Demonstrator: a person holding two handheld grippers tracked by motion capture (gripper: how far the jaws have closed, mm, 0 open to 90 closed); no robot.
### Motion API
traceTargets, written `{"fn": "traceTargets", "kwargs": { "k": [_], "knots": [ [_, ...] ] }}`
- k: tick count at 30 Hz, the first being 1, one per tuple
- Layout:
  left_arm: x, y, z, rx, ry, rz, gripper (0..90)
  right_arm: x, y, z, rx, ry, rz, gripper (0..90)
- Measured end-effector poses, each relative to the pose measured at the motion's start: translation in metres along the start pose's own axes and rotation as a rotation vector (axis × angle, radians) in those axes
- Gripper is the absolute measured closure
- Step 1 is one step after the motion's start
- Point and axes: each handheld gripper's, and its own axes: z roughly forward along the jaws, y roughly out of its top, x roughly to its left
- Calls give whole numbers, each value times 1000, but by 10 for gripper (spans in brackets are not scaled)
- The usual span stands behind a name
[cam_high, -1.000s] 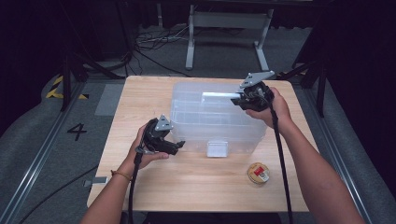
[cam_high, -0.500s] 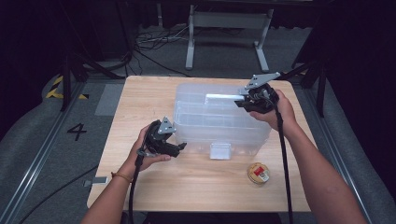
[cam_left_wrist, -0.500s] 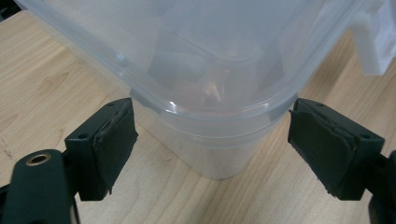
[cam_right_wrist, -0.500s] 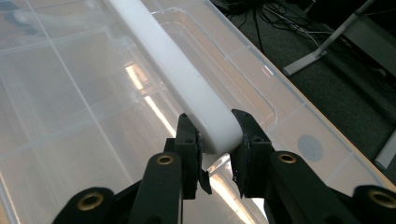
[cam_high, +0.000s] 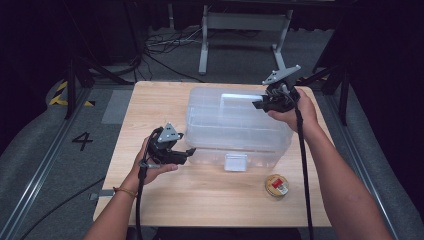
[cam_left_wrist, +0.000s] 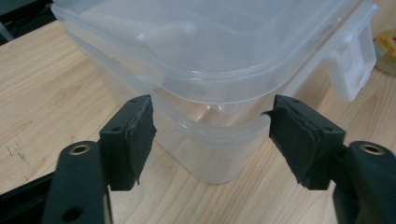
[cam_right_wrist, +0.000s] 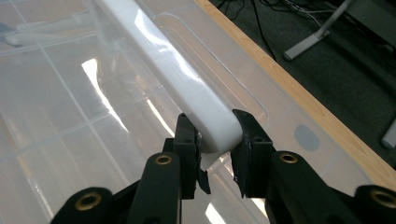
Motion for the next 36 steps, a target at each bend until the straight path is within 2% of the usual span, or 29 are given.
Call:
{"fn": "traceTargets", "kwargs": {
  "k": [1, 3, 7, 9, 11, 12, 14, 16, 19, 28, 31, 36],
  "knots": [
    [0, 0, 0, 0, 0, 0, 380, 0, 0, 0, 0, 0, 0, 733],
    [0, 1, -2, -19, -5, -8, 397, -2, 4, 0, 11, 1, 10, 731],
    [1, 3, -3, -46, -51, -17, 493, -5, 10, 0, 31, -5, 34, 725],
    [2, 4, -3, -55, -45, -17, 590, -5, 13, 0, 37, -24, 30, 720],
    [2, 3, -3, -66, -65, -15, 645, -6, 14, 0, 38, -26, 30, 719],
    [1, 3, -3, -64, -61, -11, 696, -6, 14, 0, 39, -27, 30, 719],
    [-4, 4, -3, -51, -17, 4, 779, -6, 14, 1, 44, -28, 28, 719],
    [-4, 4, -4, -54, -14, 5, 802, -6, 13, 1, 45, -27, 26, 719],
    [-2, 2, -5, -65, -5, 3, 889, -6, 13, 1, 48, -29, 18, 718],
    [-2, 0, -4, -66, 4, 10, 899, -4, 12, 1, 41, -34, 14, 716],
    [-2, 0, -4, -69, 2, 11, 900, -2, 11, -2, 31, -63, 1, 675],
    [-3, 1, -4, -65, 8, 23, 900, -1, 6, -14, -6, -80, -13, 616]
  ]
}}
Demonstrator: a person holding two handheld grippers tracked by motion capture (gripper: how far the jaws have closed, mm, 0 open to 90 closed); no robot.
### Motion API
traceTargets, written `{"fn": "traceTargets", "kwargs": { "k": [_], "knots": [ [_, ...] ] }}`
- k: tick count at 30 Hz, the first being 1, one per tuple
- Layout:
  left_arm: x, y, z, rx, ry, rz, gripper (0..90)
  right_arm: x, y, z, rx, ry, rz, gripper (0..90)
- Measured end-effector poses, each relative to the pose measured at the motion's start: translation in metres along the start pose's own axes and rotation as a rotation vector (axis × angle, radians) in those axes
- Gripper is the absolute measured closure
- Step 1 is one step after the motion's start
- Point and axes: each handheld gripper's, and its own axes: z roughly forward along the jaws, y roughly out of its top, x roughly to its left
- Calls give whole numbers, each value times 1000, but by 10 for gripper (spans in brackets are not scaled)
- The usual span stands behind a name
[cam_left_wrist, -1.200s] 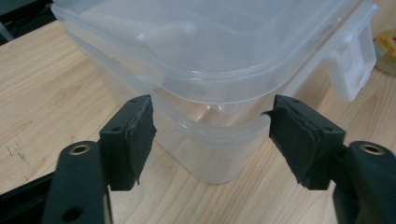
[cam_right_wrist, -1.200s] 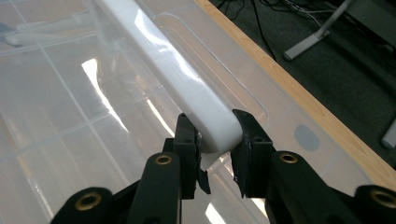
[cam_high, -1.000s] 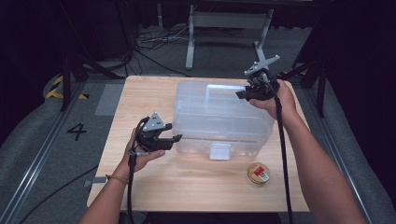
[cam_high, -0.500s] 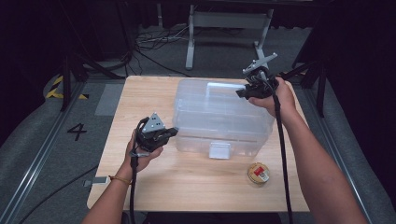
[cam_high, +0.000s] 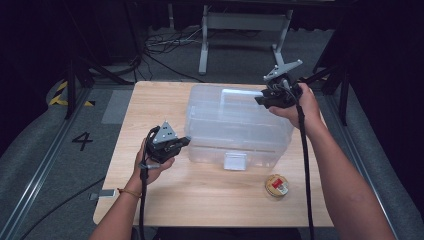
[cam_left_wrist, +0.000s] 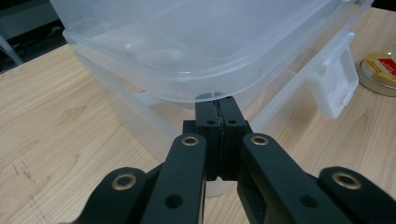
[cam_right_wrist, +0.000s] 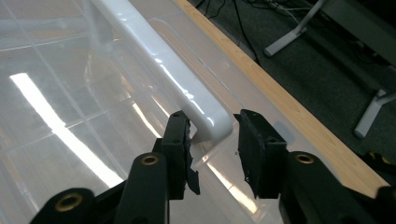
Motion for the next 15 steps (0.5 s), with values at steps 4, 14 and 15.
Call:
{"fn": "traceTargets", "kwargs": {
  "k": [4, 14, 15],
  "knots": [
    [0, 1, 0, 1, 0, 8, 900, -5, -10, -12, -41, -1, 9, 590],
    [0, 4, -2, -5, 9, 21, 900, -20, -66, -58, -190, -75, 14, 506],
    [0, 4, -2, -6, 8, 18, 900, -22, -73, -60, -198, -77, 18, 498]
  ]
}}
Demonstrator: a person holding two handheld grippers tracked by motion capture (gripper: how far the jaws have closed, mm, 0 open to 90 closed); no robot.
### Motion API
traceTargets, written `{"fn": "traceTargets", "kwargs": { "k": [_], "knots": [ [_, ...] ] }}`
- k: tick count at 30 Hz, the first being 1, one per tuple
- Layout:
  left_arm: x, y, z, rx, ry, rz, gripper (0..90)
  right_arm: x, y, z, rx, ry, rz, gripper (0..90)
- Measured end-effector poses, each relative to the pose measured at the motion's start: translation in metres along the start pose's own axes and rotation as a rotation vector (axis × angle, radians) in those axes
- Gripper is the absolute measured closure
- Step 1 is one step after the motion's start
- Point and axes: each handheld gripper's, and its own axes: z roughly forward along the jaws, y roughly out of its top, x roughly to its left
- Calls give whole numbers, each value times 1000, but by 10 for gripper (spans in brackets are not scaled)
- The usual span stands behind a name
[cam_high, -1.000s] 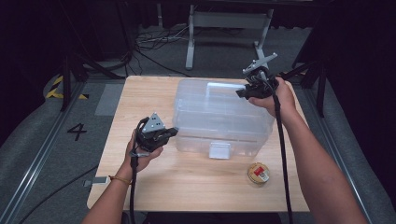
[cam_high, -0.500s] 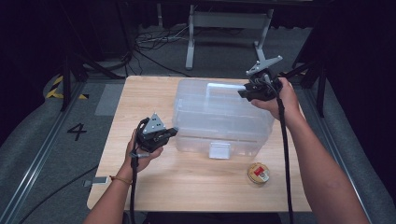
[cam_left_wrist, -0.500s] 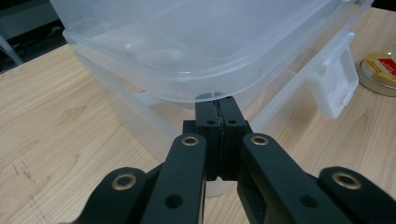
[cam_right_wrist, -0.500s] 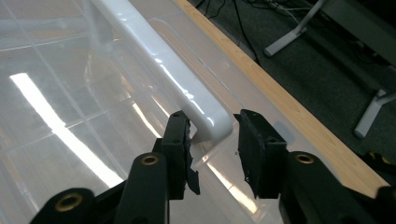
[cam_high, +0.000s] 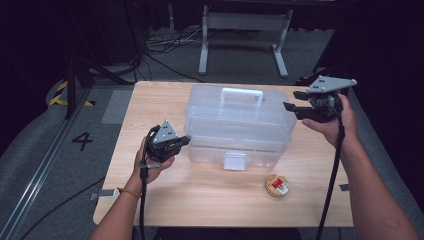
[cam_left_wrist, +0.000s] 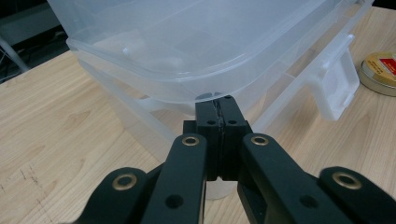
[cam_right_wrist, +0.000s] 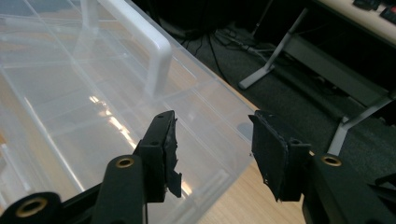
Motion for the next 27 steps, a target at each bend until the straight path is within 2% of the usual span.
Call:
{"fn": "traceTargets", "kwargs": {
  "k": [2, 4, 5, 6, 11, 14, 15, 21, 24, 27],
  "knots": [
    [0, 1, 0, 1, 1, 2, 900, -3, -14, -7, -8, -27, 0, 487],
    [0, 1, -1, 2, 2, 4, 900, -5, -20, -11, -13, -23, 6, 485],
    [0, 1, -1, 1, 0, 2, 900, -9, -34, -18, -33, -37, 16, 476],
    [0, 1, -1, 1, 0, 2, 900, -9, -34, -18, -33, -37, 16, 476],
    [1, 3, -1, 0, 8, 8, 900, -12, -62, -27, -47, -21, 36, 464],
    [1, 3, -1, 0, 7, 4, 900, -10, -71, -26, -43, -11, 33, 458],
    [2, 3, -1, 1, 7, 3, 900, -7, -82, -24, -39, -15, 31, 452],
    [3, 5, -2, -7, 2, -3, 900, 1, -101, -16, -19, -17, 31, 433],
    [3, 6, -3, -10, 5, 2, 900, 7, -113, -8, -8, 11, 41, 416],
    [4, 6, -2, -11, 3, -4, 900, 14, -120, 0, 6, 24, 20, 412]
  ]
}}
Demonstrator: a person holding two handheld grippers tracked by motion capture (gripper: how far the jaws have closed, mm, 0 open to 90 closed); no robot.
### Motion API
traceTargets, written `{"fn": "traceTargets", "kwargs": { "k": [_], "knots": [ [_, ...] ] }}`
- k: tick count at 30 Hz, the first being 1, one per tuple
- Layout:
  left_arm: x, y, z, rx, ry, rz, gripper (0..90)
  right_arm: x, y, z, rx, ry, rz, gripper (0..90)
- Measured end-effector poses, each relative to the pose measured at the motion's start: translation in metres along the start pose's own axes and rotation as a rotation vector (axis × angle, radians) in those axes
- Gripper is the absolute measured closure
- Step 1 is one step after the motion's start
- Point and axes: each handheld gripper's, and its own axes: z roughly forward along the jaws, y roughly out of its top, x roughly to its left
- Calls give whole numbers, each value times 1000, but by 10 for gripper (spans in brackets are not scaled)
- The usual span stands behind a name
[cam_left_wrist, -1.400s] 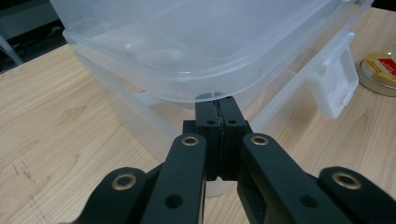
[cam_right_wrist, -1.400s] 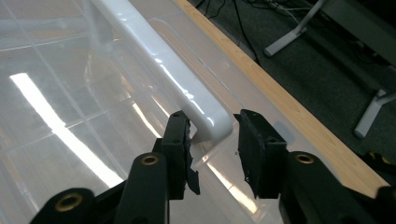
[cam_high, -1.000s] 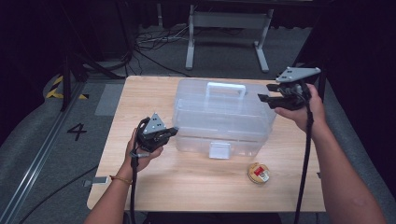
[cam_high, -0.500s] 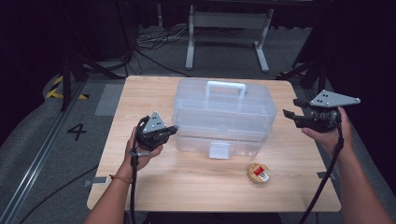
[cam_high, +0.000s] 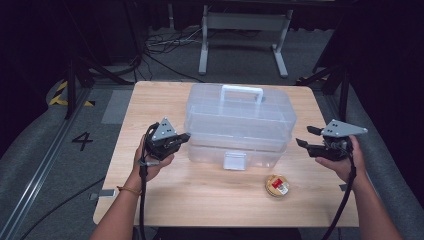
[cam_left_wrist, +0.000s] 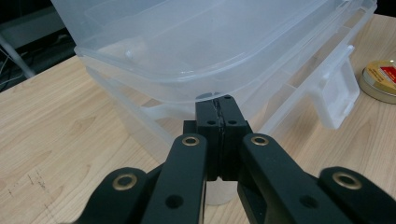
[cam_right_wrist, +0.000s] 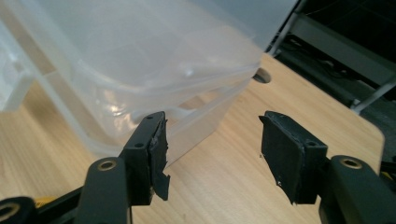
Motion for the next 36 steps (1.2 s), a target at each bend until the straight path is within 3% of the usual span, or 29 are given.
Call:
{"fn": "traceTargets", "kwargs": {
  "k": [8, 14, 21, 30, 36],
  "knots": [
    [1, 1, 0, 1, 3, 0, 900, 7, -3, 14, -30, 6, -1, 408],
    [2, 2, -1, -15, 0, -10, 900, 9, -4, 20, -90, 12, 8, 416],
    [1, 2, -2, -11, 3, 8, 865, 8, 1, 14, -214, -38, 12, 470],
    [-7, 1, -2, -10, -52, 62, 812, 8, 16, 10, -283, -108, -25, 566],
    [-17, 0, 7, 31, -86, 109, 783, 8, 22, 11, -305, -141, -27, 606]
  ]
}}
